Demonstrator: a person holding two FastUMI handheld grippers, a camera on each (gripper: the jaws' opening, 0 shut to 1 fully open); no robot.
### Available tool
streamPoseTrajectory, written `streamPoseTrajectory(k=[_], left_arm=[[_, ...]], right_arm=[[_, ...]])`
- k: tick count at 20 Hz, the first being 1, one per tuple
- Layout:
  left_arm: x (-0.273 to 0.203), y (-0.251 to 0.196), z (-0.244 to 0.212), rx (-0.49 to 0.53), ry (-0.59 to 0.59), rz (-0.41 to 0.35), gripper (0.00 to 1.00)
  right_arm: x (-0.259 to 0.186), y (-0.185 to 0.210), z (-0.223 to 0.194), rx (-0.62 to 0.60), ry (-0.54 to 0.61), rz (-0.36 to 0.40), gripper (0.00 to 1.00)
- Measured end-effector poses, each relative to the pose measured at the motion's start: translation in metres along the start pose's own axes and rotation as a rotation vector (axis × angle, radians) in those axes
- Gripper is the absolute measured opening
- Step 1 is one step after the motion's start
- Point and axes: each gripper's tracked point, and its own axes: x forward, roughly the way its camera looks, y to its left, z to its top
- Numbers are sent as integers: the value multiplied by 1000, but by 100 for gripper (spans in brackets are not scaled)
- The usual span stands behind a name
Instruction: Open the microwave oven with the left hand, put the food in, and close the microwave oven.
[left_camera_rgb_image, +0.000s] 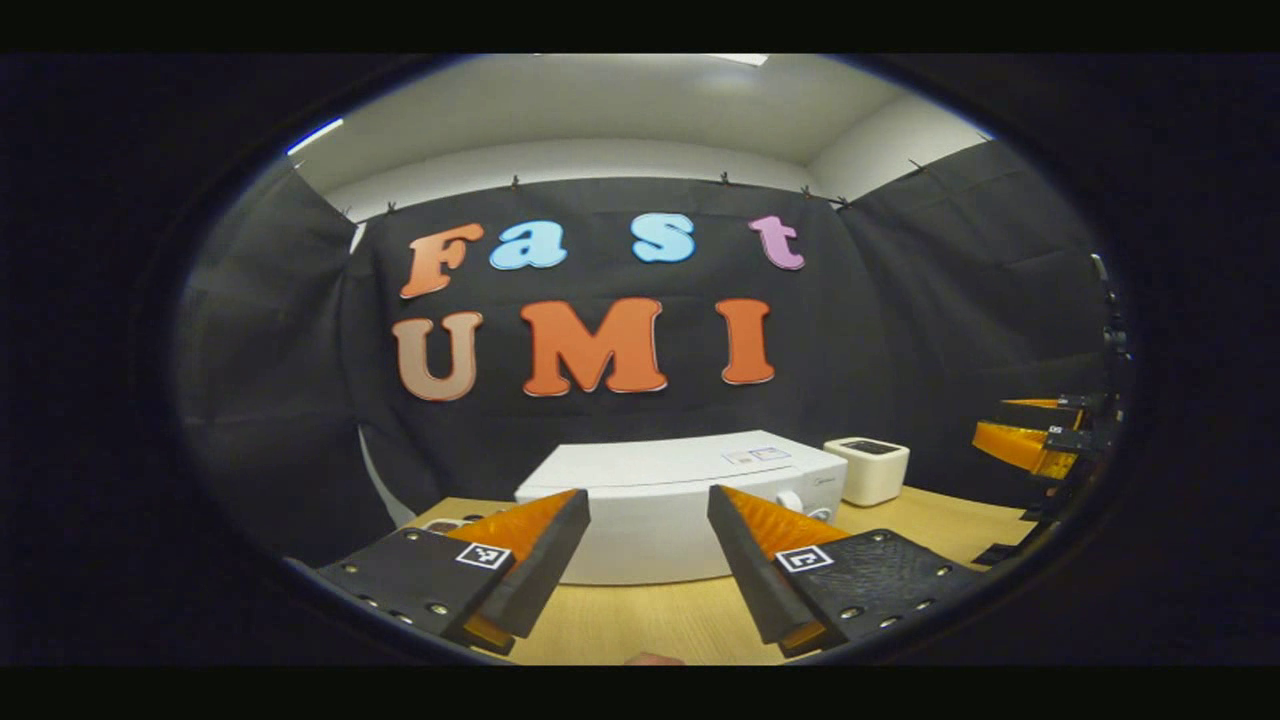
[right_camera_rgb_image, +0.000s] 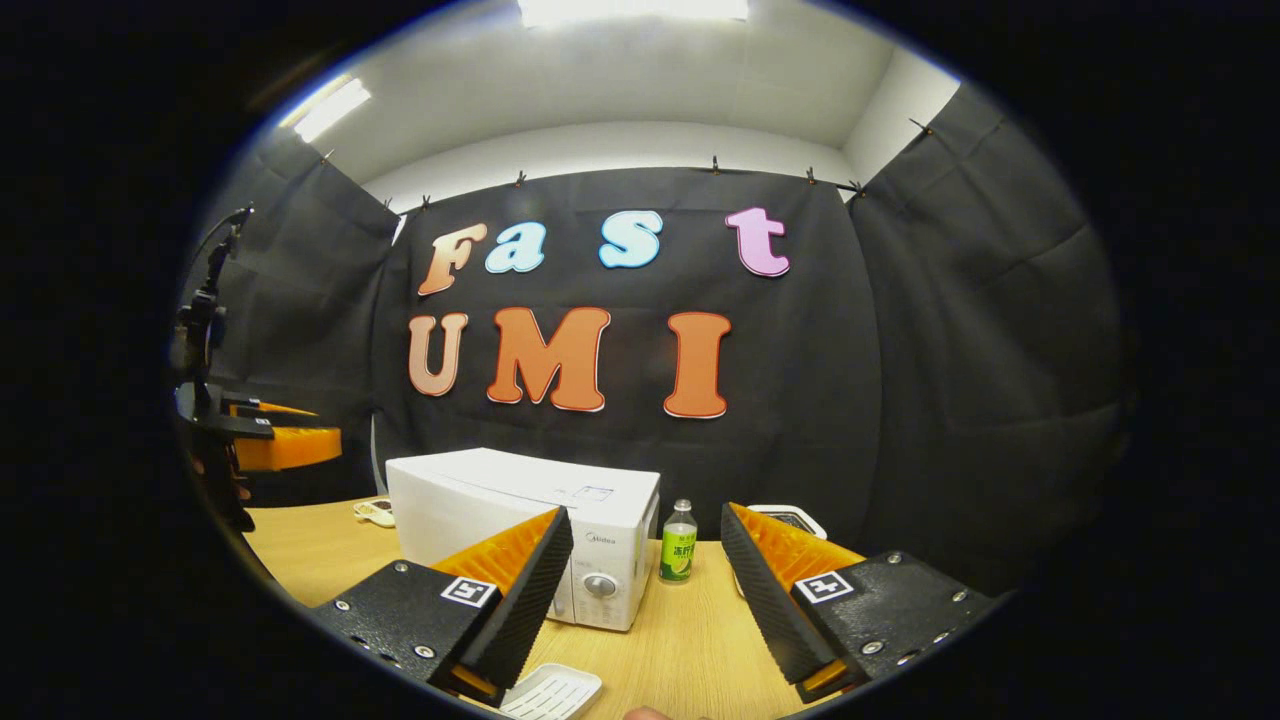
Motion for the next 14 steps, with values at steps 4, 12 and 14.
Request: streamPoseTrajectory(k=[4,12,14], left_arm=[[-33,42,34,-4,-38,81,92],[-69,90,62,-30,-95,176,92],[-73,90,62,-17,-104,176,88]], right_arm=[[1,8,23,-22,-20,7,93],[-5,36,59,-13,-79,70,94],[-7,43,61,-16,-83,87,94]])
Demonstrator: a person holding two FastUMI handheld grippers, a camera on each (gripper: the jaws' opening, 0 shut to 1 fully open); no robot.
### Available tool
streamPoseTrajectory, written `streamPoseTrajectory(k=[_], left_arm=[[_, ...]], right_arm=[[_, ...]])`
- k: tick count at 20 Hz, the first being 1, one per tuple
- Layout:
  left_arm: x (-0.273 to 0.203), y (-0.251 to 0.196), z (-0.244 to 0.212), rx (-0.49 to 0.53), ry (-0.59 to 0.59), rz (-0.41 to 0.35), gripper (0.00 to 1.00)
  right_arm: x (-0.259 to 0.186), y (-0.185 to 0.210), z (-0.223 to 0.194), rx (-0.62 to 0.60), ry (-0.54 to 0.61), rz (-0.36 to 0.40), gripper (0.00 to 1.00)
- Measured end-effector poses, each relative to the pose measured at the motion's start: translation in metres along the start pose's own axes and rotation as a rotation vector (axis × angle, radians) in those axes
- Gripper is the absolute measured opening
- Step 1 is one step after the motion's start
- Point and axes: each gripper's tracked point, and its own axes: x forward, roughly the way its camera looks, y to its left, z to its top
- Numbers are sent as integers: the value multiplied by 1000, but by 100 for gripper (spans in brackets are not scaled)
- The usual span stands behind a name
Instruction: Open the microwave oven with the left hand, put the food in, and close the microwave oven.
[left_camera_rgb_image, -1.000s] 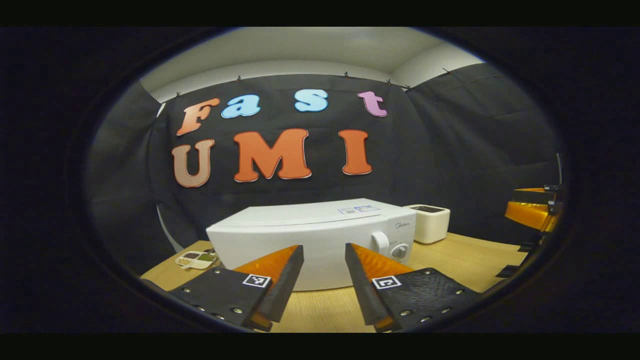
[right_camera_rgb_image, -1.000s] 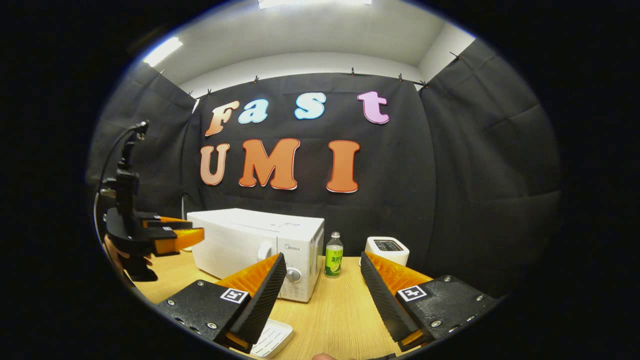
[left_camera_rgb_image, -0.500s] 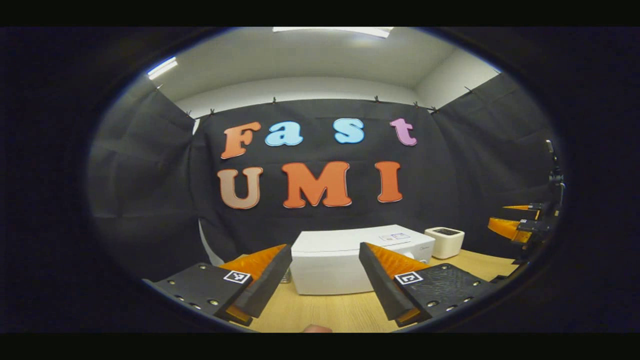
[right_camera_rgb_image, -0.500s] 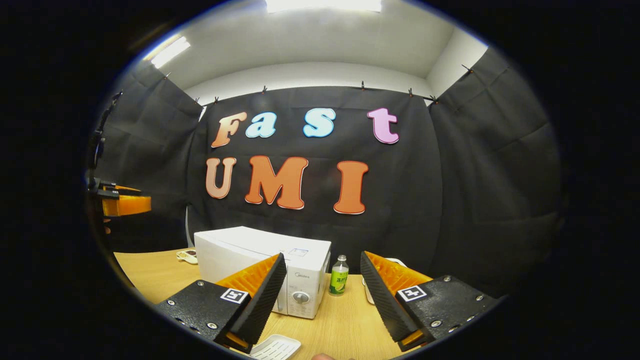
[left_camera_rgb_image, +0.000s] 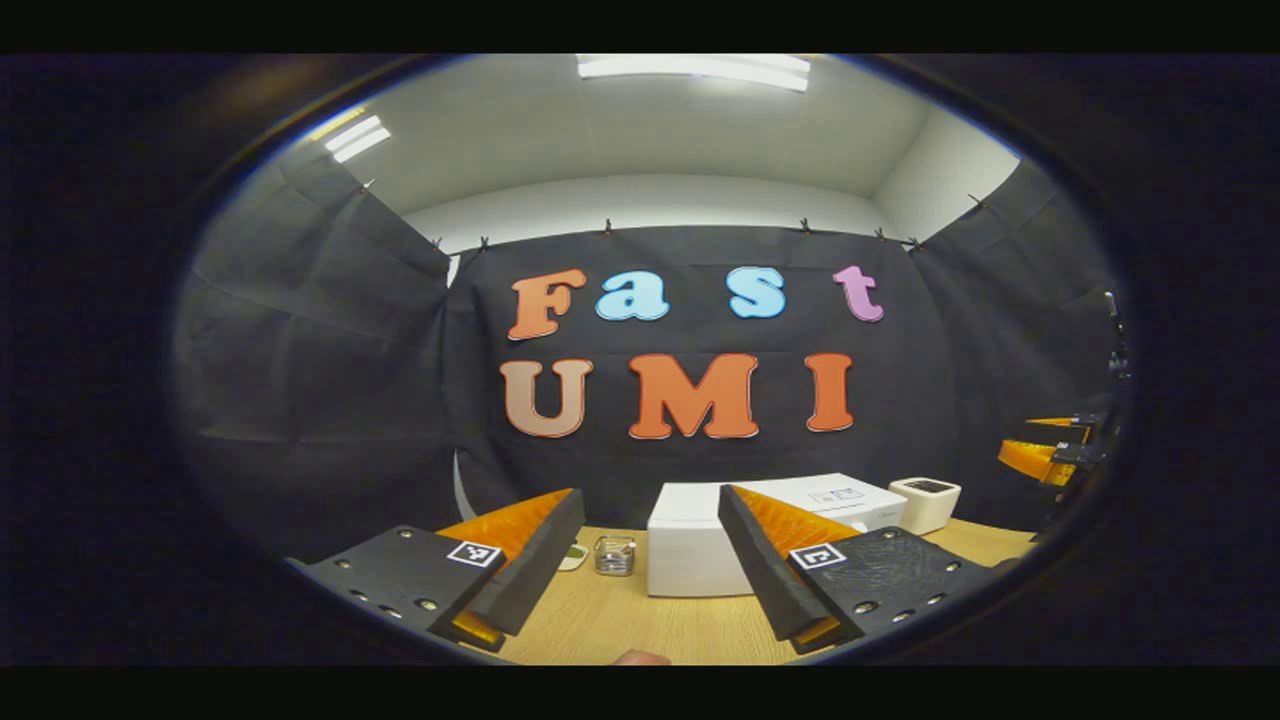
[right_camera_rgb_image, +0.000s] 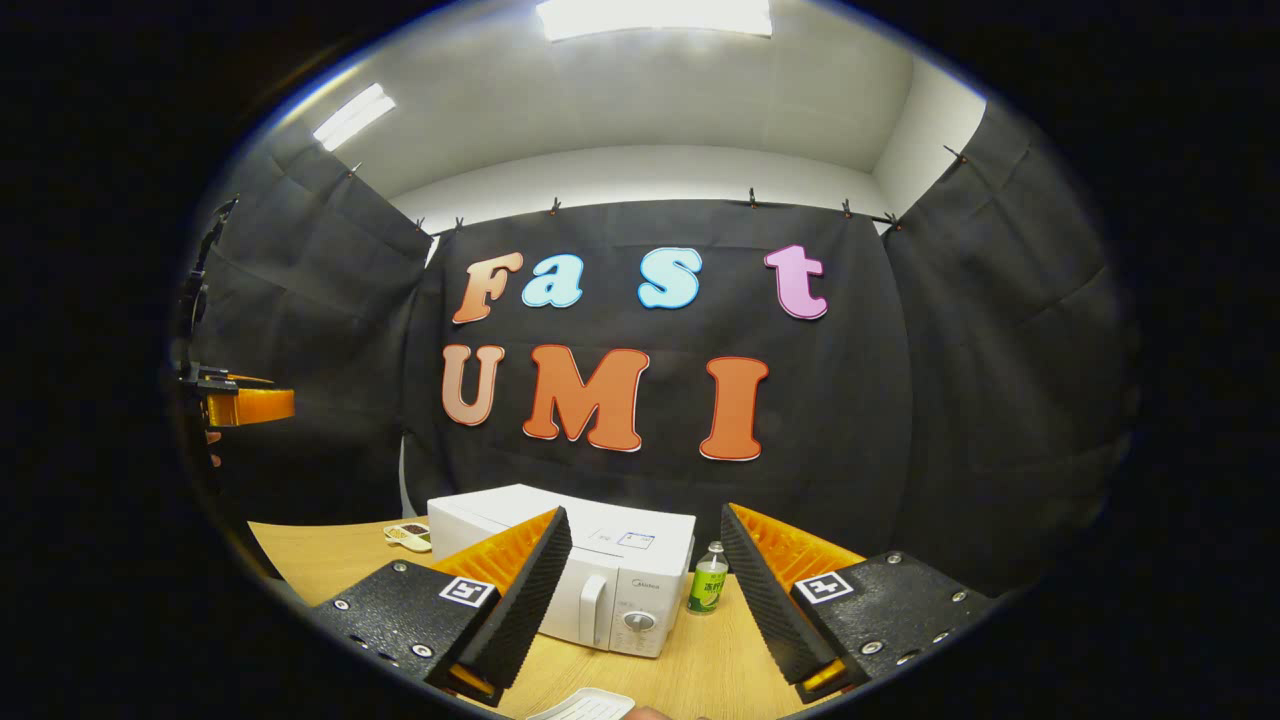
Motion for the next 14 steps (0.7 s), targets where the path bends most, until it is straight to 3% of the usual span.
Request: streamPoseTrajectory(k=[5,6,7,8,10,14], left_arm=[[-7,-19,-7,21,-22,-59,92],[-9,-21,-8,25,-24,-71,88],[-8,-20,-7,31,-28,-73,92],[-7,-19,-8,34,-32,-69,88],[-7,-18,-7,45,-41,-62,92],[-10,-20,-5,58,-58,-62,88]], right_arm=[[2,10,-7,-20,2,5,94],[3,14,-10,-22,6,11,94],[2,18,-15,-25,11,17,94],[2,21,-16,-33,15,20,94],[2,23,-13,-45,8,21,94],[2,29,-6,-41,-16,31,94]])
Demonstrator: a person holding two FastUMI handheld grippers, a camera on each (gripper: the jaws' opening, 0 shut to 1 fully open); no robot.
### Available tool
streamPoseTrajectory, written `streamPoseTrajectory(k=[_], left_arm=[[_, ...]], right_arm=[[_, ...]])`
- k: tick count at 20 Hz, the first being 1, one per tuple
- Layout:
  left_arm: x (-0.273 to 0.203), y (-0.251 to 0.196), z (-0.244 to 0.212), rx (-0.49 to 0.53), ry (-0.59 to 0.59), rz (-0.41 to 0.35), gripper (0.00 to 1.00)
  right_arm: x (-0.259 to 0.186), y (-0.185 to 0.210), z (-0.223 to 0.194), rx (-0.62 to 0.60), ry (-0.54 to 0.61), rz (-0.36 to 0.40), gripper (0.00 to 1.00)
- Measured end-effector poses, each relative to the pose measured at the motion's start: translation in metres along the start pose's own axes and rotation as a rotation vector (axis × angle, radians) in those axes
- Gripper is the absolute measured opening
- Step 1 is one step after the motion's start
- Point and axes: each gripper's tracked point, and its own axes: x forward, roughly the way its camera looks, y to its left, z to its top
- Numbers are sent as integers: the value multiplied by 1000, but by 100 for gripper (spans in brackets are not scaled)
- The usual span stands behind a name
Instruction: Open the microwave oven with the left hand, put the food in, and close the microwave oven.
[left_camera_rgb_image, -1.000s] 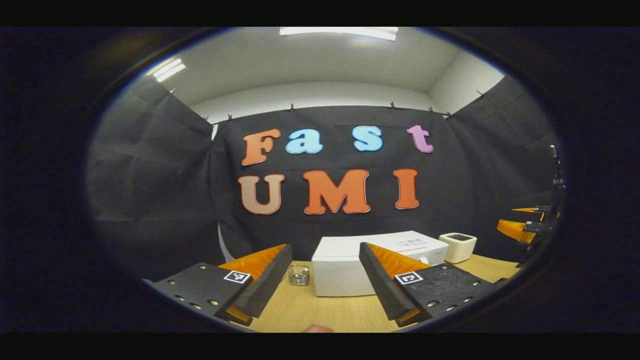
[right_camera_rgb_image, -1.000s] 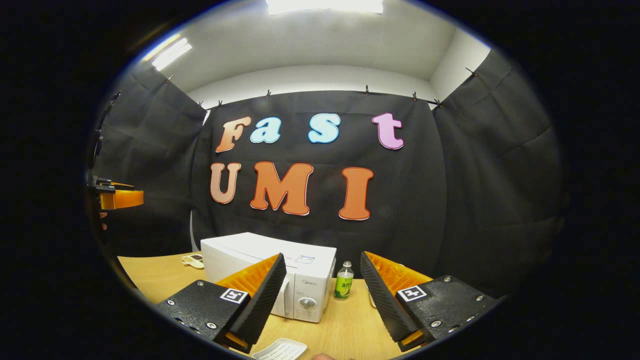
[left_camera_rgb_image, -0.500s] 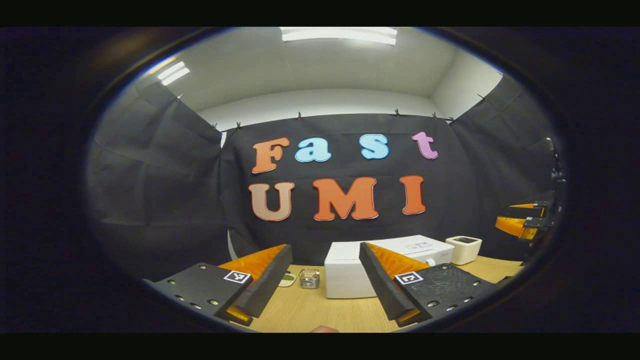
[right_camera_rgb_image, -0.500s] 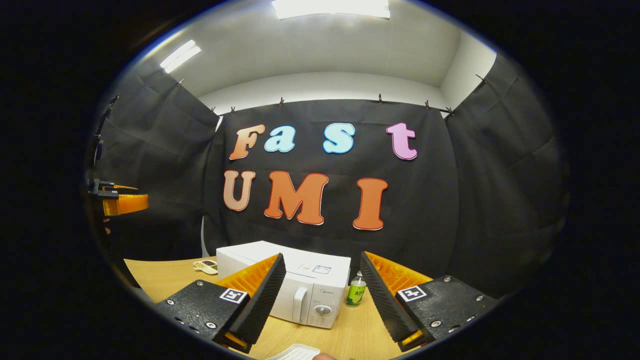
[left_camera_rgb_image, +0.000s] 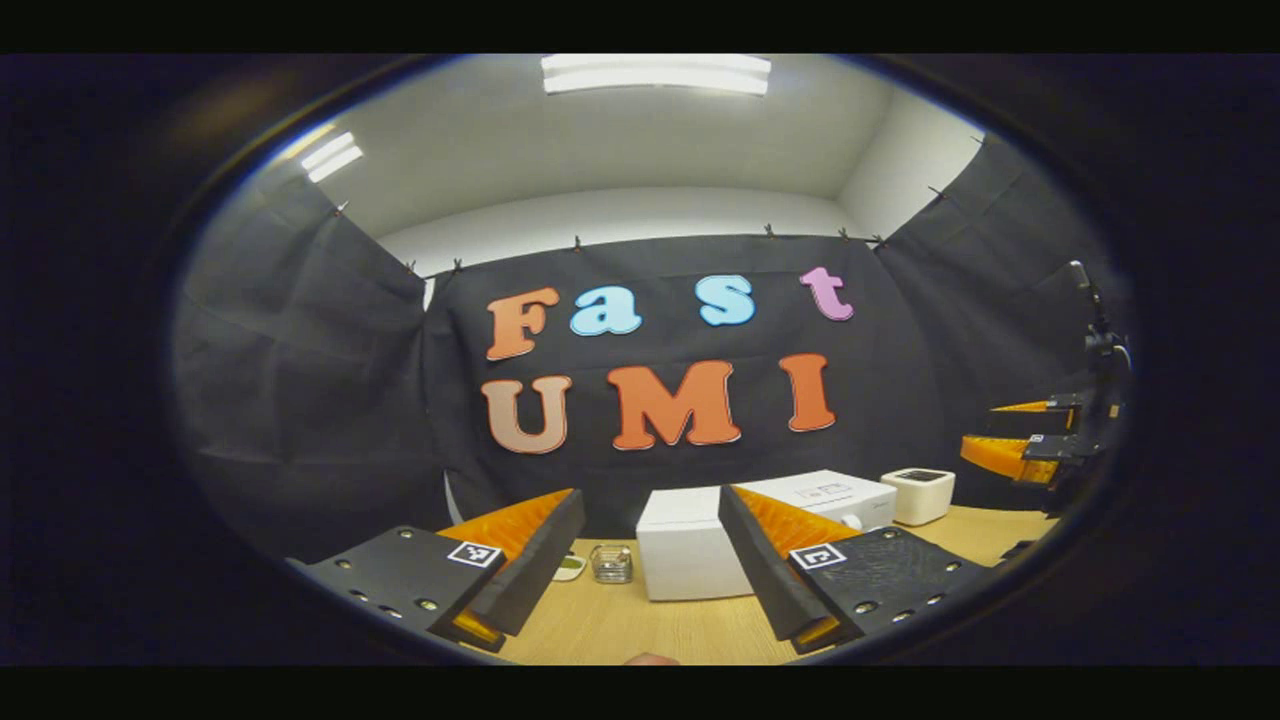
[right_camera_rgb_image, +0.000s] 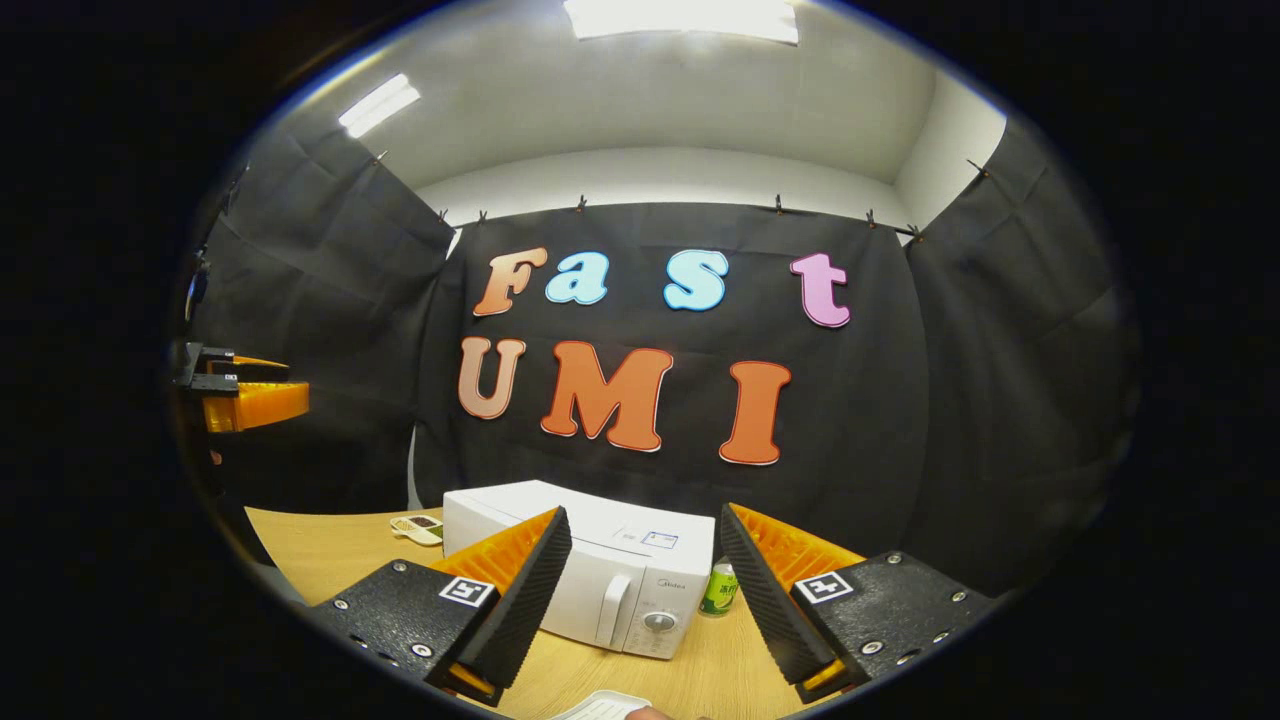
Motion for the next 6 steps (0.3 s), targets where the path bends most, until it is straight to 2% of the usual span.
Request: streamPoseTrajectory(k=[6], left_arm=[[-1,0,4,-3,-13,1,88]], right_arm=[[0,-5,0,6,1,-7,94]])
